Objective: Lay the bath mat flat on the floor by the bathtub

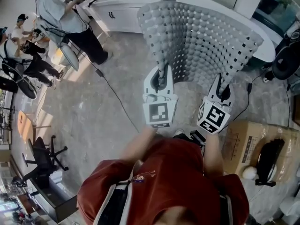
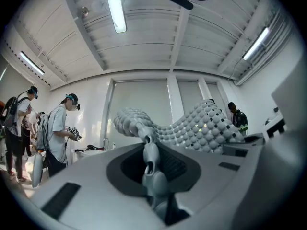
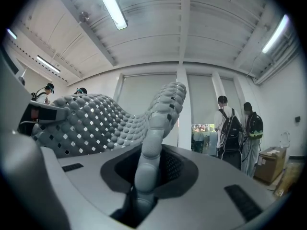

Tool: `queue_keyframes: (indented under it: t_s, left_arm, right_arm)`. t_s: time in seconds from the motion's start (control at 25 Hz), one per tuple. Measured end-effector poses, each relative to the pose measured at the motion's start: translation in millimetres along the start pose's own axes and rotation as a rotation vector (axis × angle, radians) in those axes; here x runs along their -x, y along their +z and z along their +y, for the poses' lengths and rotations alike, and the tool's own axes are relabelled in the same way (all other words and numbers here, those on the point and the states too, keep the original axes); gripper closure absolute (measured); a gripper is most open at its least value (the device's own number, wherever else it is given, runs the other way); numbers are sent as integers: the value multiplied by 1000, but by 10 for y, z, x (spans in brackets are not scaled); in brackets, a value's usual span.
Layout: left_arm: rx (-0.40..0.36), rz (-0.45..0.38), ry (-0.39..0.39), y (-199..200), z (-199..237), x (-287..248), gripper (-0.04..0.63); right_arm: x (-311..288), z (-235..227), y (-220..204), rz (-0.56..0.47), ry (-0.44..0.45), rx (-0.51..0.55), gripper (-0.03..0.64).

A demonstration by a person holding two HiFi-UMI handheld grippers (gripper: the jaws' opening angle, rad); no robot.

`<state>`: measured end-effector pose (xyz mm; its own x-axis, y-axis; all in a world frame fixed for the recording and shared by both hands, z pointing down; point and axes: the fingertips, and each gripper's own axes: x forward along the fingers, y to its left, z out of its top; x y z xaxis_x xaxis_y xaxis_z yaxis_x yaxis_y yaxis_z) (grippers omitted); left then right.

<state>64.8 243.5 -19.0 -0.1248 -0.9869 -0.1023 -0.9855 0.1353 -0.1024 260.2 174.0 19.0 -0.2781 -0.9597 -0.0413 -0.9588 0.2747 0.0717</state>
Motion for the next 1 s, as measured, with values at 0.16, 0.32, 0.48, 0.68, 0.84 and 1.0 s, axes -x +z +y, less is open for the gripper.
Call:
queue_keyframes:
  t_s: [0.16, 0.32, 0.48, 0.68, 0.84, 1.0]
  left_arm:
    - [1, 17, 19, -74, -195, -50, 540]
    - [4, 41, 26, -142, -122, -157, 540]
    - [19, 48, 29, -220, -6, -289, 540]
    - [43, 52, 13, -333, 227, -520, 540]
    - [57, 51, -6, -400, 537, -768, 540]
    - [60, 61, -31, -477, 812, -1030, 540]
  right_arm:
    - [-61, -174, -100, 10, 31, -10, 538]
    - [-219, -77, -154, 26, 50, -12, 538]
    - [-360, 46, -191, 38, 59, -4, 538]
    - [-574, 248, -234, 50, 43, 2, 538]
    - [-820, 512, -230, 58, 21, 3, 537]
    - [-1069, 753, -237, 76, -3, 1, 538]
